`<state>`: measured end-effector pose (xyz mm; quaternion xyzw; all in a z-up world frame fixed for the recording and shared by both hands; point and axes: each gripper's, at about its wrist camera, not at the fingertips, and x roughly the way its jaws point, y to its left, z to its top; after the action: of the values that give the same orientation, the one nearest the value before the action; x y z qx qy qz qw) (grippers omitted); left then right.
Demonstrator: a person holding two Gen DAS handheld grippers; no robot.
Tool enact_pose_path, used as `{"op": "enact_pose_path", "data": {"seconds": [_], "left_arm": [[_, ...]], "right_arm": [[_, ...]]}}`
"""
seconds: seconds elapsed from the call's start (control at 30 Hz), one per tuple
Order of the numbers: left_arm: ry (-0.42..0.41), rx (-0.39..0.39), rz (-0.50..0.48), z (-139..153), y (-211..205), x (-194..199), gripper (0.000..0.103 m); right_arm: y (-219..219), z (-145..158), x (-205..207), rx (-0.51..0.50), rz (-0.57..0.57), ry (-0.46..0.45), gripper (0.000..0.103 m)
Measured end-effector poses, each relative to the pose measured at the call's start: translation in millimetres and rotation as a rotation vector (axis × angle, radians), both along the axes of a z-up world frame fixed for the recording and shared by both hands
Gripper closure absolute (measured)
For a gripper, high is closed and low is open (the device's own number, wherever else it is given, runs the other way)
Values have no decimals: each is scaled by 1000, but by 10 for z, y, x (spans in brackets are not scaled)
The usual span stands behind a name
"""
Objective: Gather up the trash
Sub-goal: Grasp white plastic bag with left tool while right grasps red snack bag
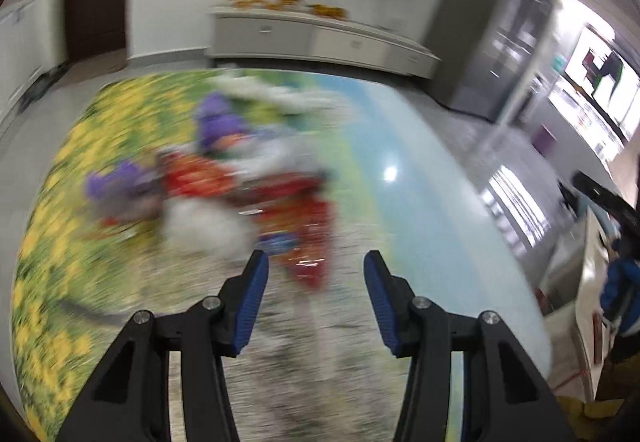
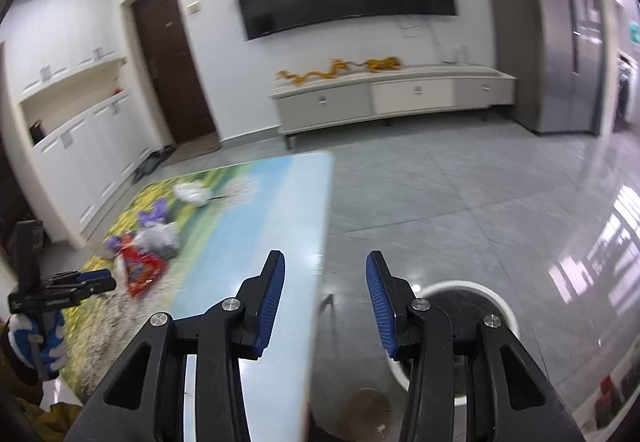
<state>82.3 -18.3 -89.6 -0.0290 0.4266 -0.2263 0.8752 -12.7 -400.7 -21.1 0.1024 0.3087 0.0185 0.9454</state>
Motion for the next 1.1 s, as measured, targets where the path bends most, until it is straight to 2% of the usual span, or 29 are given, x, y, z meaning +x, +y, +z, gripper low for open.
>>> {"op": "enact_pose_path", "data": {"seconds": [0.1,0.2,0.33,0.43,0.57,0.63,0.67,0.7,0.77,0.97,1.1], "left_arm": [[14,-12,63,-65,250,108,55],[12,0,89,-114,324,223,55],[-2,22,99,-130,257,381,55],[-8,74,111,-205,181,527,55],[37,79,117,-383,171,649,56],[25,67,113,-410,176,635,63],[27,54,107,-415,183,631,76],[30,39,105,-424,198,628,82],[32,7,105,-441,244,593,89],[33,-78,110,-459,416,451,94],[30,-118,119,-457,520,366,94]], "right_arm": [[291,-9,159,8,92,12,57],[599,-62,305,-3,168,39,57],[888,-169,484,-13,242,82,57],[1032,-230,569,-18,278,107,57],[1232,-276,691,-28,332,135,57],[1342,-290,765,-35,358,145,57],[1406,-301,799,-38,371,150,57],[1477,-313,836,-38,390,157,57],[1598,-331,901,-41,420,169,57],[2093,-426,1114,-23,551,210,57],[2432,-502,1218,-56,624,221,51]]}}
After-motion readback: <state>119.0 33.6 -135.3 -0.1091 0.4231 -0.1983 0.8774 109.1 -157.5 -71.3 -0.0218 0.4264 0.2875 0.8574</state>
